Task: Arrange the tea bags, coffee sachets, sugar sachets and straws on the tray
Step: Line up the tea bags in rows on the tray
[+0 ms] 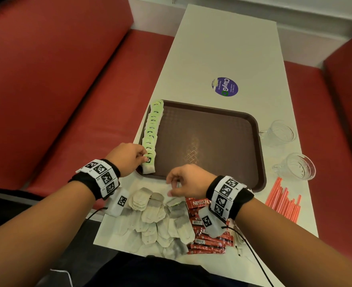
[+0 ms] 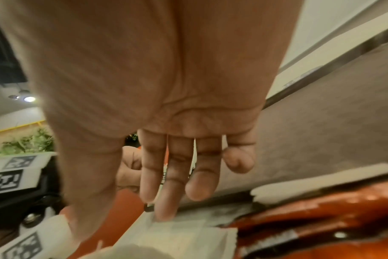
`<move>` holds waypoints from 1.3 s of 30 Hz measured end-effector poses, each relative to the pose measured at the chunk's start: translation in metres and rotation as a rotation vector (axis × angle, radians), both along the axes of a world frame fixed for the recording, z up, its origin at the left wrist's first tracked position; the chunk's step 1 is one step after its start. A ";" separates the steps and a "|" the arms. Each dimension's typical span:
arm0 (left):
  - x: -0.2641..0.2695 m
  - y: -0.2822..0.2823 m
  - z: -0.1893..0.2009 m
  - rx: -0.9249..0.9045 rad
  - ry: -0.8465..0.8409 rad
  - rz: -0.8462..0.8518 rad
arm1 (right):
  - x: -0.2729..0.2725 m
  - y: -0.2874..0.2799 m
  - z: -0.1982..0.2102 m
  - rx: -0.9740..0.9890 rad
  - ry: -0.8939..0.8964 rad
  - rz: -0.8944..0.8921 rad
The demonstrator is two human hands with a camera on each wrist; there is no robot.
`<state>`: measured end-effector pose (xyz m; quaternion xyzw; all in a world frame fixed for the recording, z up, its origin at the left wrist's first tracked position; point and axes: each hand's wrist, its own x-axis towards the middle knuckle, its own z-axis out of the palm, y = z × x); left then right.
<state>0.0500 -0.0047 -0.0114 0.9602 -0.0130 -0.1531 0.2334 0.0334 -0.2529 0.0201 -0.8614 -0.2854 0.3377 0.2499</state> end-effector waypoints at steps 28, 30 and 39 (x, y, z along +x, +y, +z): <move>-0.070 -0.039 0.043 0.068 -0.020 -0.483 | -0.041 -0.037 0.012 0.135 -0.115 -0.319; -0.081 -0.041 0.042 0.172 0.039 -0.610 | -0.043 -0.037 0.013 0.161 -0.095 -0.343; -0.093 -0.049 0.039 0.401 0.025 -0.777 | -0.048 -0.031 0.007 0.191 -0.087 -0.352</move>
